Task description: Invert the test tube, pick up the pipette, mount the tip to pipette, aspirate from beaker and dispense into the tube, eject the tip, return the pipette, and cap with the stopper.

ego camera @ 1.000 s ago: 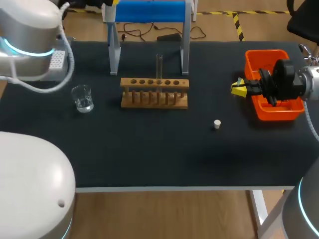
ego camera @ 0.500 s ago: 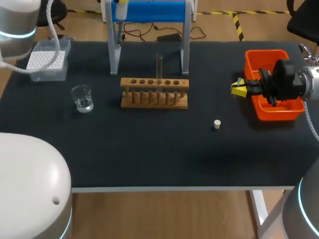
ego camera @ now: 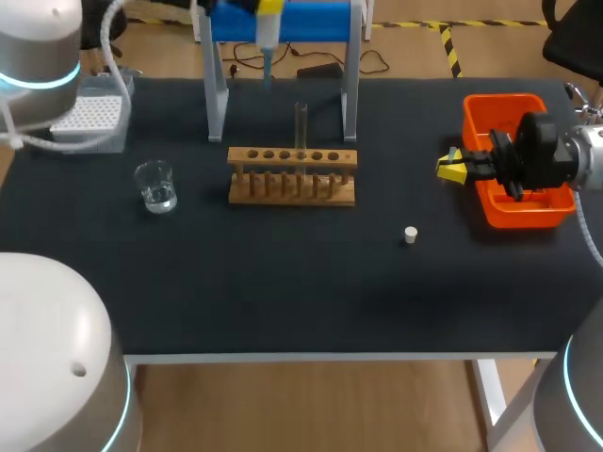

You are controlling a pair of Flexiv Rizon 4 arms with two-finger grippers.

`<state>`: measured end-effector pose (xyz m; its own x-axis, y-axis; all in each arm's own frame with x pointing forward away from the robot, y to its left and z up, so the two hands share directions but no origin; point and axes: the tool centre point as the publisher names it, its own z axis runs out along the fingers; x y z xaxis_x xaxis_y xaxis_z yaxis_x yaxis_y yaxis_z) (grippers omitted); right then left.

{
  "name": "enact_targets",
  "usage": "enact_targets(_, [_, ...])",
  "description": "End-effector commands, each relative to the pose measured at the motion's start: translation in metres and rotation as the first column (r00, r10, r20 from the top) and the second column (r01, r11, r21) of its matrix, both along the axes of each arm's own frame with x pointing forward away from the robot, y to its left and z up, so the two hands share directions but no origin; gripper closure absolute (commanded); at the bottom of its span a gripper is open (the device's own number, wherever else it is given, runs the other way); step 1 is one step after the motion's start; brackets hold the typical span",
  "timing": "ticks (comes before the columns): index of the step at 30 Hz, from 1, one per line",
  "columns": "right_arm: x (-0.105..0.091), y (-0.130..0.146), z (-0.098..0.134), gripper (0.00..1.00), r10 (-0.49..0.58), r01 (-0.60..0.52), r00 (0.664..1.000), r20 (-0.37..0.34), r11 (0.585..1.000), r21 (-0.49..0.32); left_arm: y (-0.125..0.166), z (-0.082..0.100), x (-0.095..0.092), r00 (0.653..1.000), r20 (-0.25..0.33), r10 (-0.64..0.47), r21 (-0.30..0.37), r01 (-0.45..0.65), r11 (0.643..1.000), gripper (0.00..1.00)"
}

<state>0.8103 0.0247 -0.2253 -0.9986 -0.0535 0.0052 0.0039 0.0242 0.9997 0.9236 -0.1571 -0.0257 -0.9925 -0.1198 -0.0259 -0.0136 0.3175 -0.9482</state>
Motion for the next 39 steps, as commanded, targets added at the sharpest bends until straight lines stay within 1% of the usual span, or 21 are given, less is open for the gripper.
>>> enact_targets(1, [-0.001, 0.000, 0.000, 1.00, -0.001, 0.001, 1.000, 0.000, 1.000, 0.000, -0.007, -0.004, -0.018, 0.999, 0.009, 0.032, -0.010, -0.032, 0.999, 1.00])
enact_targets(3, [-0.001, 0.000, 0.000, 1.00, -0.001, 0.001, 1.000, 0.000, 1.000, 0.000, -0.010, -0.006, -0.025, 0.999, 0.004, 0.038, -0.017, -0.038, 0.999, 1.00])
enact_targets(4, [-0.001, 0.000, 0.000, 1.00, -0.001, 0.001, 1.000, 0.000, 1.000, 0.000, -0.011, -0.006, -0.029, 0.999, 0.015, 0.041, -0.053, -0.041, 0.998, 1.00])
enact_targets(7, [-0.001, 0.000, 0.000, 1.00, -0.001, 0.001, 1.000, 0.000, 1.000, 0.000, -0.016, -0.005, -0.037, 0.999, 0.022, 0.042, -0.060, -0.041, 0.997, 1.00])
enact_targets(9, [-0.001, 0.000, 0.000, 1.00, -0.001, 0.001, 1.000, 0.000, 1.000, 0.000, -0.019, -0.004, -0.041, 0.999, 0.035, 0.031, -0.085, -0.028, 0.996, 1.00])
enact_targets(16, [-0.001, 0.000, 0.000, 1.00, -0.001, 0.001, 1.000, 0.000, 1.000, 0.000, -0.023, -0.009, -0.047, 0.999, 0.020, 0.027, -0.085, -0.025, 0.996, 1.00])
enact_targets(22, [-0.001, 0.000, 0.000, 1.00, -0.001, 0.001, 1.000, 0.000, 1.000, 0.000, -0.020, 0.003, -0.047, 0.999, 0.036, 0.004, -0.093, -0.001, 0.996, 1.00])
enact_targets(23, [-0.001, 0.000, 0.000, 1.00, -0.001, 0.001, 1.000, 0.000, 1.000, 0.000, -0.021, 0.006, -0.046, 1.000, 0.029, -0.004, -0.087, 0.006, 0.996, 1.00])
enact_targets(25, [-0.001, 0.000, 0.000, 1.00, -0.001, 0.001, 1.000, 0.000, 1.000, 0.000, -0.021, 0.009, -0.045, 1.000, 0.024, -0.018, -0.113, 0.020, 0.993, 1.00])
enact_targets(26, [-0.001, 0.000, 0.000, 1.00, -0.001, 0.001, 1.000, 0.000, 1.000, 0.000, -0.021, 0.010, -0.045, 1.000, -0.003, -0.021, -0.106, 0.020, 0.994, 1.00])
enact_targets(27, [-0.001, 0.000, 0.000, 1.00, -0.001, 0.001, 1.000, 0.000, 1.000, 0.000, -0.021, 0.011, -0.045, 1.000, -0.012, -0.021, -0.114, 0.019, 0.993, 1.00])
enact_targets(28, [-0.001, 0.000, 0.000, 1.00, -0.001, 0.001, 1.000, 0.000, 1.000, 0.000, -0.022, 0.012, -0.044, 0.999, -0.009, -0.031, -0.123, 0.030, 0.992, 1.00])
enact_targets(29, [-0.001, 0.000, 0.000, 1.00, -0.001, 0.001, 1.000, 0.000, 1.000, 0.000, -0.022, 0.013, -0.044, 0.999, -0.024, -0.035, -0.107, 0.032, 0.994, 1.00])
enact_targets(31, [-0.001, 0.000, 0.000, 1.00, -0.001, 0.001, 1.000, 0.000, 1.000, 0.000, -0.023, 0.015, -0.044, 0.999, -0.030, -0.041, -0.115, 0.037, 0.993, 1.00])
enact_targets(32, [-0.001, 0.000, 0.000, 1.00, -0.001, 0.001, 1.000, 0.000, 1.000, 0.000, -0.024, 0.016, -0.044, 0.998, -0.041, -0.047, -0.102, 0.043, 0.994, 1.00])
enact_targets(33, [-0.001, 0.000, 0.000, 1.00, -0.001, 0.001, 1.000, 0.000, 1.000, 0.000, -0.024, 0.016, -0.044, 0.997, -0.056, -0.049, -0.106, 0.043, 0.993, 1.00])
enact_targets(35, [-0.001, 0.000, 0.000, 1.00, -0.001, 0.001, 1.000, 0.000, 1.000, 0.000, -0.027, 0.016, -0.042, 0.995, -0.068, -0.067, -0.094, 0.061, 0.994, 1.00])
enact_targets(37, [-0.001, 0.000, 0.000, 1.00, -0.001, 0.001, 1.000, 0.000, 1.000, 0.000, -0.028, 0.016, -0.042, 0.993, -0.095, -0.076, -0.087, 0.068, 0.994, 1.00])
enact_targets(39, [-0.001, 0.000, 0.000, 1.00, -0.001, 0.001, 1.000, 0.000, 1.000, 0.000, -0.030, 0.015, -0.041, 0.991, -0.107, -0.079, -0.100, 0.068, 0.993, 1.00])
